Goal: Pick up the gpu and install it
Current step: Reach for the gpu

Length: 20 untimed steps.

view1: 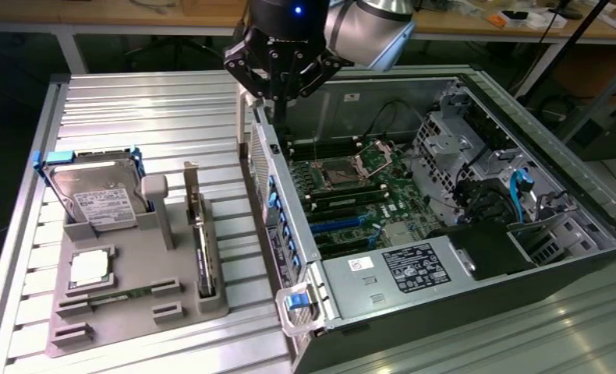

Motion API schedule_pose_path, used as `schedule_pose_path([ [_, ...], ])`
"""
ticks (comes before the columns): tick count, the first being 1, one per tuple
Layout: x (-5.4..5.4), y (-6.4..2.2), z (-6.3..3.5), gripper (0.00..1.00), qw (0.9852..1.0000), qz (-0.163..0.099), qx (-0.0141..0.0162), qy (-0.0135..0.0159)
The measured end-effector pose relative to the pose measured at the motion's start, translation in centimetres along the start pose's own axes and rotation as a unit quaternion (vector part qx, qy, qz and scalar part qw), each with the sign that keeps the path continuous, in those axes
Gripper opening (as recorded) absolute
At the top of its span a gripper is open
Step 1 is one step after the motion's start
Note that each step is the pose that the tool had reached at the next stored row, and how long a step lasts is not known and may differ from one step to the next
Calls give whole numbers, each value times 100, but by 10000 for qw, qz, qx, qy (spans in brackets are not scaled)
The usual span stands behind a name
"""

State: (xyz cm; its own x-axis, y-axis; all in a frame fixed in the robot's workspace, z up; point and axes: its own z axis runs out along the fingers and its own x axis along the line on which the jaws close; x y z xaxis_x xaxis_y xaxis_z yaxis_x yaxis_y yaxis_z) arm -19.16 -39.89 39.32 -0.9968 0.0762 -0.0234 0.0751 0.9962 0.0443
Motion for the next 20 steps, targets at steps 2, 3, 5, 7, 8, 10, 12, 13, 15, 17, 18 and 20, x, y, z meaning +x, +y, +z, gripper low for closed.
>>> schedule_pose_path([
  [2,17,-1,-1,11,10000,0,0,0],
  [3,25,-2,-1,11,10000,0,0,0],
  [5,41,-3,-1,11,10000,0,0,0],
  [7,56,-4,-2,11,10000,0,0,1],
  [8,64,-5,-2,11,10000,0,0,0],
  [10,84,-6,-2,11,10000,0,0,1],
  [12,109,-8,-3,11,10000,0,0,1],
  [13,117,-9,-4,11,10000,0,1,1],
  [15,132,-10,-4,11,10000,0,0,1],
  [17,147,-11,-4,11,10000,0,0,1],
  [18,155,-12,-4,11,10000,0,0,1],
  [20,173,-13,-5,11,10000,0,0,2],
])
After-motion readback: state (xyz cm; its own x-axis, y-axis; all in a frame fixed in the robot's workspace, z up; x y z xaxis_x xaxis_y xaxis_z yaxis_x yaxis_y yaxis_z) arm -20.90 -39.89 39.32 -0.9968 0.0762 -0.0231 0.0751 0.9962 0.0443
